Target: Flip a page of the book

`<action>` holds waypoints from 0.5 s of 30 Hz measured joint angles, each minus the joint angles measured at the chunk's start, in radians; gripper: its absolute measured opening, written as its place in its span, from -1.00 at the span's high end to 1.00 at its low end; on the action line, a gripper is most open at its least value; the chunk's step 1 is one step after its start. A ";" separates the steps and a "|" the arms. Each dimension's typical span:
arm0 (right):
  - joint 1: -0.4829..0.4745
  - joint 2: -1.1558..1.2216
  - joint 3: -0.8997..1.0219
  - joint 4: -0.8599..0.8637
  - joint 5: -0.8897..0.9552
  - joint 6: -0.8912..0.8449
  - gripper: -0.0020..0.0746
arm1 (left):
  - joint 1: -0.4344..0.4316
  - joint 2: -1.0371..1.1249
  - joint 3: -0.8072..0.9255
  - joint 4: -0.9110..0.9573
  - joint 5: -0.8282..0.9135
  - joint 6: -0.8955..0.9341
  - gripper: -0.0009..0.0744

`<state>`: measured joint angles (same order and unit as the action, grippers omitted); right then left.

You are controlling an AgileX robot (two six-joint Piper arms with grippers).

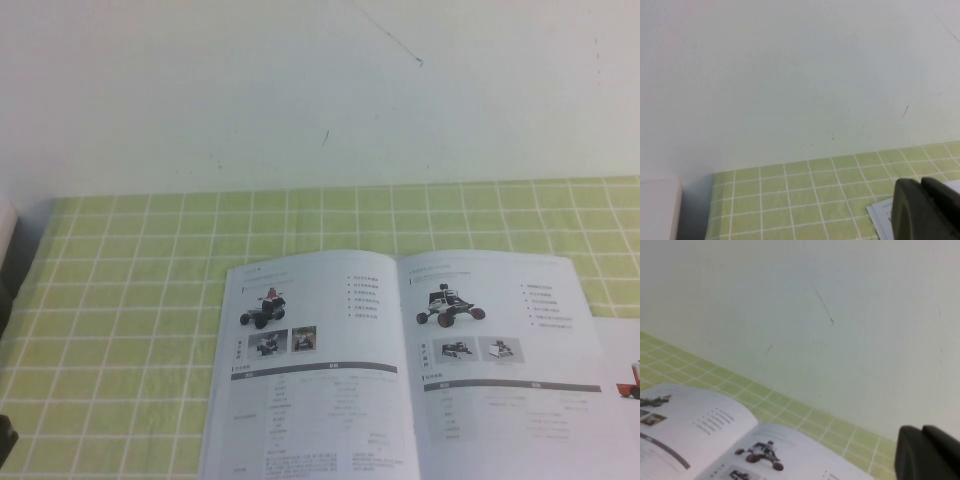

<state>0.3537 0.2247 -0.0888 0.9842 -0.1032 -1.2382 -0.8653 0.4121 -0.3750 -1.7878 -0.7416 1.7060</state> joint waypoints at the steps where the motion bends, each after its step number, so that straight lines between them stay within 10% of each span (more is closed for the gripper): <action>1: -0.018 -0.025 0.028 -0.112 0.000 0.136 0.96 | 0.000 0.000 0.000 0.000 0.000 0.000 0.99; 8: -0.317 -0.219 0.116 -0.729 0.313 0.801 0.96 | 0.000 0.000 0.000 0.000 0.000 0.000 0.99; 15: -0.470 -0.236 0.113 -0.929 0.451 0.973 0.96 | 0.000 0.000 0.000 0.000 0.000 0.000 0.99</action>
<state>-0.1164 -0.0114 0.0243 0.0553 0.3481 -0.2656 -0.8653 0.4121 -0.3750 -1.7878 -0.7416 1.7060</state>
